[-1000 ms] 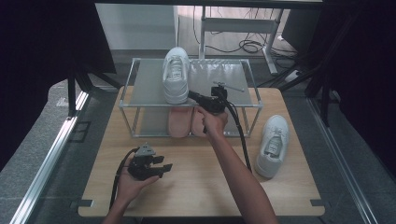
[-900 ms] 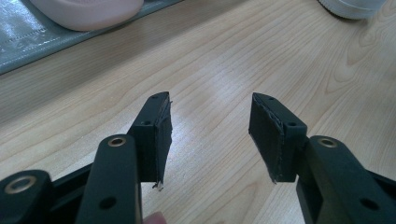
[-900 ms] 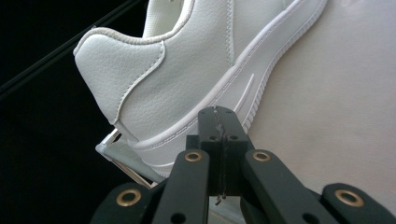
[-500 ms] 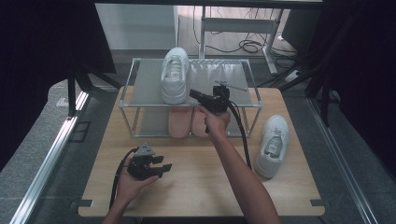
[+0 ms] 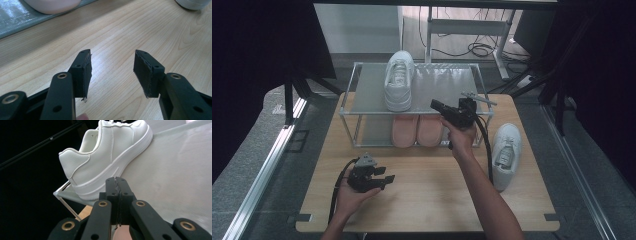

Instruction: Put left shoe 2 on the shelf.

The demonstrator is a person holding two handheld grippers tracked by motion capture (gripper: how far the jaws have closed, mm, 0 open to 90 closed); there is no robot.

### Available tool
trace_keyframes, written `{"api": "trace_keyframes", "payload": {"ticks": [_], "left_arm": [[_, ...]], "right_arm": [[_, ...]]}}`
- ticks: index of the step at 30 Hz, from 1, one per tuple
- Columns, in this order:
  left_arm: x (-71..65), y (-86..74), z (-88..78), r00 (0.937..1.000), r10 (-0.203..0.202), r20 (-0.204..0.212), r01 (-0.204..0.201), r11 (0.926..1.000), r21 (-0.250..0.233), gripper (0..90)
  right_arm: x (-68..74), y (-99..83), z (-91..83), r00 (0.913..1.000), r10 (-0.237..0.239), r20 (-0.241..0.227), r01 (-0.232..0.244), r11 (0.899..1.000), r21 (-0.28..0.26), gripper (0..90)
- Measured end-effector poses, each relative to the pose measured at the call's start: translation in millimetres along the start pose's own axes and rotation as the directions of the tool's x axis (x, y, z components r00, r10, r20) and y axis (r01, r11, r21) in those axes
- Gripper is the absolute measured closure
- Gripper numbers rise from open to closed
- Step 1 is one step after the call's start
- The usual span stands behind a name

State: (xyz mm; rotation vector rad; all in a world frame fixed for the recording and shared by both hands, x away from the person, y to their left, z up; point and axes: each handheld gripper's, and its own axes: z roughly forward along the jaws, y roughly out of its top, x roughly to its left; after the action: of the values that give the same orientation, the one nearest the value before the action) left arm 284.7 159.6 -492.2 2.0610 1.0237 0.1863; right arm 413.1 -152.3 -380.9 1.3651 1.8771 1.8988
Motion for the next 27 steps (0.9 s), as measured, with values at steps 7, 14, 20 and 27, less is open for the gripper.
{"api": "trace_keyframes", "payload": {"ticks": [7, 14, 20, 27], "left_arm": [[1.8, 1.1, 1.0, 1.0, 0.002, 0.001, -0.002, 1.0, 0.002, 49.1], [2.4, 1.1, 1.6, 1.0, -0.001, 0.003, 0.001, 1.0, 0.005, 48.9], [3.8, 0.7, 1.0, 1.0, -0.006, -0.002, 0.006, 1.0, 0.004, 48.7], [6.3, -0.7, 0.2, 0.9999, -0.014, -0.005, 0.014, 0.9999, 0.006, 48.7]], "right_arm": [[-4.1, -8.9, -26.3, 0.9997, -0.026, -0.003, 0.025, 1.0, -0.014, 87.8], [-11.9, -22.9, -52.7, 0.9997, -0.023, 0.005, 0.023, 0.999, -0.03, 84.5], [-16.1, -36.1, -68.7, 0.999, -0.04, 0.018, 0.041, 0.999, -0.025, 81.0], [-18.4, -51.3, -84.3, 0.999, -0.044, 0.002, 0.044, 0.999, -0.014, 78.5]]}}
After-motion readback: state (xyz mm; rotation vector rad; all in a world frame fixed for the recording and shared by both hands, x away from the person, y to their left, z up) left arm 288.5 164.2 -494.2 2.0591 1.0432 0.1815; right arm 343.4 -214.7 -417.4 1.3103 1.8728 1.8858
